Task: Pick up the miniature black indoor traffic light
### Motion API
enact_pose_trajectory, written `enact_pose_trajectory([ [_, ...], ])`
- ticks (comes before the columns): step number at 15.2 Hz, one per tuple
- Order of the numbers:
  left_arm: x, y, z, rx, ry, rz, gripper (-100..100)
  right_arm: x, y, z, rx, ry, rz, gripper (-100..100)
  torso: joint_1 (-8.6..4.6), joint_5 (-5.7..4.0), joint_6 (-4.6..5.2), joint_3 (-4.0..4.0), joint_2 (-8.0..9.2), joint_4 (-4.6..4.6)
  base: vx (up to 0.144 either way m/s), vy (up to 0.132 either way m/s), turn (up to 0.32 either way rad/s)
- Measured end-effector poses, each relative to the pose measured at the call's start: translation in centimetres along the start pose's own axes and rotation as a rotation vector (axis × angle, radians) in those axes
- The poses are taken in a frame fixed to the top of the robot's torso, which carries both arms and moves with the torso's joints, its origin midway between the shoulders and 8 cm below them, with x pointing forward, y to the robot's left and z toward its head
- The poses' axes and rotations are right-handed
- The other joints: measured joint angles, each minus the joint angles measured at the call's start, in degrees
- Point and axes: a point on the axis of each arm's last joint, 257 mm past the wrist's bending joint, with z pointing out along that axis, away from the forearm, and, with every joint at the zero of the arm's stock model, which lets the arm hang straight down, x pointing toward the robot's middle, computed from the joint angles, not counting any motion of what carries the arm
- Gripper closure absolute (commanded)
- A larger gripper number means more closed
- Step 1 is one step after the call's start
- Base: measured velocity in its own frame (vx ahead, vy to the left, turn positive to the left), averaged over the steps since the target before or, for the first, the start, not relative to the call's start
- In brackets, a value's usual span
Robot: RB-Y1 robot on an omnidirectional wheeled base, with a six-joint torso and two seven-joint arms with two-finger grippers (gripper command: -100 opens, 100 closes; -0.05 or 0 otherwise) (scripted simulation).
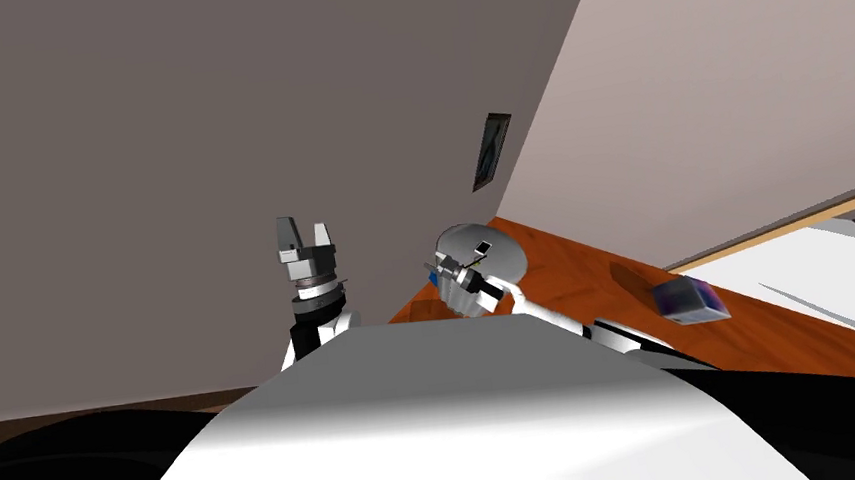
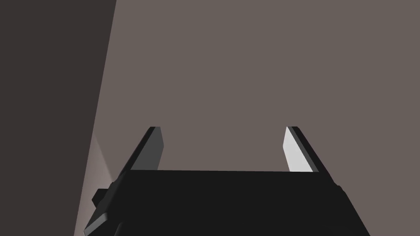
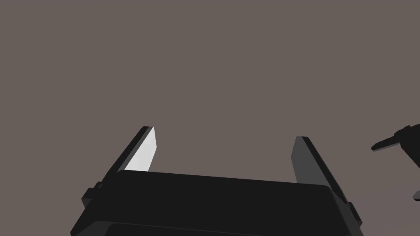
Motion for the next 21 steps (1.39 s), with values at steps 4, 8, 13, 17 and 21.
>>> enact_pose_trajectory([
  [4, 0.0, 0.0, 0.0, 0.000, 0.000, 0.000, 0, 3.3, -1.2, -0.9, -0.008, 0.106, -0.113, -100, -0.01, 0.00, 0.00, 0.00, -0.01, 0.00, 0.008, 0.000, 0.035],
  [8, 0.0, 0.0, 0.0, 0.000, 0.000, 0.000, 0, 6.7, -3.4, -2.2, -0.015, 0.226, -0.243, -100, -0.01, 0.00, 0.01, -0.01, -0.02, -0.01, 0.009, 0.000, 0.039],
  [13, 0.0, 0.0, 0.0, 0.000, 0.000, 0.000, 0, 10.0, -6.3, -4.5, -0.029, 0.364, -0.404, -100, 0.00, 0.00, 0.00, -0.01, -0.01, 0.00, 0.010, 0.002, 0.042],
  [17, 0.0, 0.0, 0.0, 0.000, 0.000, 0.000, 0, 11.8, -9.4, -6.8, -0.040, 0.475, -0.542, -100, 0.00, 0.01, 0.00, -0.01, -0.03, 0.00, 0.012, 0.000, 0.037],
  [21, 0.0, 0.0, 0.0, 0.000, 0.000, 0.000, 0, 13.5, -12.2, -9.5, -0.055, 0.578, -0.663, -100, 0.01, 0.01, 0.00, -0.01, -0.02, 0.00, 0.012, 0.003, 0.040],
])
